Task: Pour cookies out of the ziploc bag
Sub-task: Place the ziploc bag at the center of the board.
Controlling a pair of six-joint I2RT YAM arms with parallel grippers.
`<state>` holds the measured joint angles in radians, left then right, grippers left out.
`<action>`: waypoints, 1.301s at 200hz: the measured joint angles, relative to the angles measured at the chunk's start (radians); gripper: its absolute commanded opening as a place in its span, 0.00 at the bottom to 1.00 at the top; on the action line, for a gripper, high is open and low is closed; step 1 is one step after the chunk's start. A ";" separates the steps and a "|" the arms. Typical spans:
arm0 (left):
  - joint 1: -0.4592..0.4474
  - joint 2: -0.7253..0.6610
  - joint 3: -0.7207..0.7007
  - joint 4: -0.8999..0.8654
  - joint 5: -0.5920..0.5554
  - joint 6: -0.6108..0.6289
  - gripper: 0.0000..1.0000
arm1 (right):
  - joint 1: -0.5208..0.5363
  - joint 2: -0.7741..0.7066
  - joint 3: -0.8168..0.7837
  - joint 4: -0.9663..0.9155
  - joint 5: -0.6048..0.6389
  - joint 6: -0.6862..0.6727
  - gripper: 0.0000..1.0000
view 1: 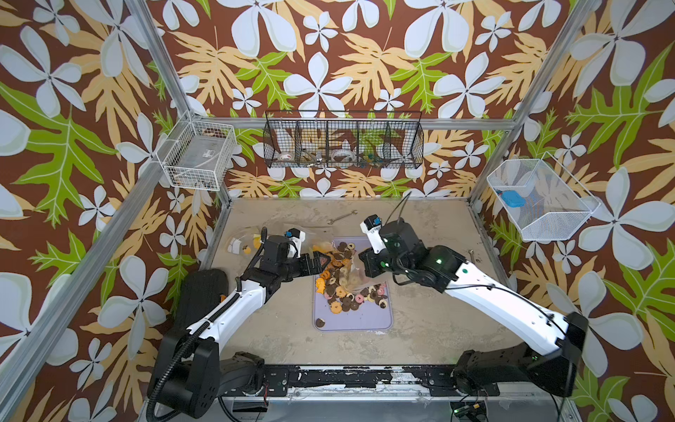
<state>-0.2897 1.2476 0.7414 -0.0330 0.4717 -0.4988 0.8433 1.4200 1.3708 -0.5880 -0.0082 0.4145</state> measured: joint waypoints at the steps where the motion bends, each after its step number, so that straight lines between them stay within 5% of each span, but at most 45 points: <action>1: 0.000 0.000 0.000 0.000 0.000 0.000 1.00 | 0.002 0.004 0.001 -0.003 0.000 0.000 0.00; 189: 0.002 0.000 0.000 0.000 0.001 0.002 1.00 | -0.018 -0.043 -0.023 -0.017 0.001 -0.008 0.00; 224: 0.002 0.000 0.000 0.000 0.002 0.002 1.00 | -0.151 -0.098 0.034 -0.004 -0.009 -0.026 0.00; 260: 0.002 -0.020 0.023 -0.030 -0.008 0.016 1.00 | -0.446 -0.179 0.009 0.046 -0.046 -0.025 0.00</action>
<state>-0.2882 1.2274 0.7647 -0.0628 0.4637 -0.4831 0.3973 1.2415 1.3800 -0.5423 -0.0544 0.3893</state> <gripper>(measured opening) 0.996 0.051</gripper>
